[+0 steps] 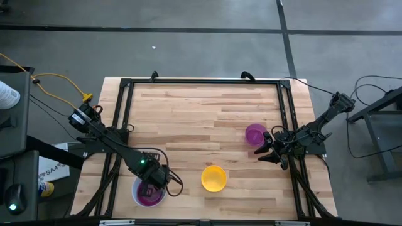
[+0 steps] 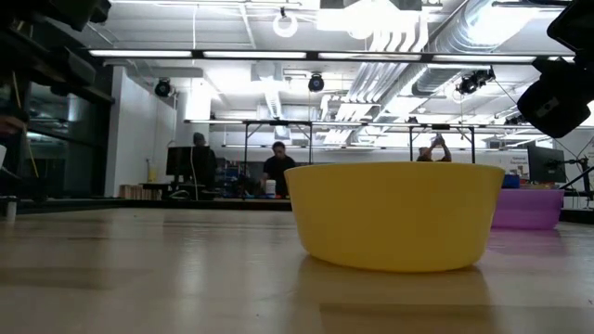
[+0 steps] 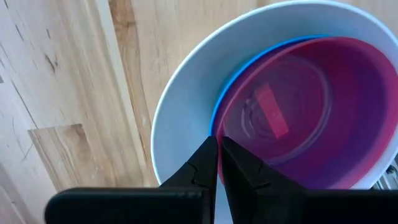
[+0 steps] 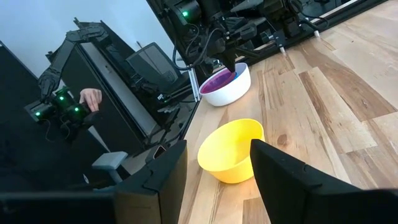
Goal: Nest bowls inside each other
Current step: Stack the pink bowl on the blue bowl, then stack the purple bowl on the pink bowl
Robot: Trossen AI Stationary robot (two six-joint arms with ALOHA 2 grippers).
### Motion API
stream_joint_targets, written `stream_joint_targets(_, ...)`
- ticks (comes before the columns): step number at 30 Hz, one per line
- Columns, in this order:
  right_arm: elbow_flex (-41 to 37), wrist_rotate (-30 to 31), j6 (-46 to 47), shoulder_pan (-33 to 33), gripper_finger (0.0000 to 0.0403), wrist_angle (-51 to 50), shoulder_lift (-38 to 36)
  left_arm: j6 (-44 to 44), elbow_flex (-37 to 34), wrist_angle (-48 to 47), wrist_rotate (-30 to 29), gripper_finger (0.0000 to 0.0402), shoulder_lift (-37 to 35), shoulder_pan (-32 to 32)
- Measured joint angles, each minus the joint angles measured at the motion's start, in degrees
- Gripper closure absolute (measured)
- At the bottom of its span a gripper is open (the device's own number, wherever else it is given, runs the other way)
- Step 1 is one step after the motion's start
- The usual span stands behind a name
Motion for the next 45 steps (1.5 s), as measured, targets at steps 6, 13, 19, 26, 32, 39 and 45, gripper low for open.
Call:
stream_joint_targets(6,-0.01,0.00,0.01,0.00,0.0233,0.00,0.00,0.08,-0.01,-0.50,3.55,0.0382,0.00,0.02)
stream_joint_targets(13,0.00,0.02,0.00,0.00,0.0233,0.00,0.00,-0.24,0.00,-0.11,4.00,0.0382,-0.02,0.02)
stream_joint_targets(19,-0.01,0.01,0.00,0.00,0.0233,0.00,0.00,-0.56,0.00,1.09,2.65,0.0382,-0.02,0.02)
stream_joint_targets(26,-0.02,0.02,-0.33,0.00,0.0233,0.00,0.00,-0.33,0.00,1.32,4.32,0.0382,-0.04,0.02)
stream_joint_targets(32,0.00,0.02,-0.41,-0.02,0.0233,-0.01,0.00,-0.48,2.29,1.52,4.49,0.0382,-0.04,0.04)
stream_joint_targets(39,-0.02,0.02,-0.42,0.00,0.0233,-0.02,0.00,4.10,10.57,0.57,0.57,0.0382,-0.04,0.04)
stream_joint_targets(45,0.00,0.02,-0.44,0.00,0.0233,-0.02,0.00,8.91,14.41,-0.39,-11.94,0.0382,-0.04,0.08)
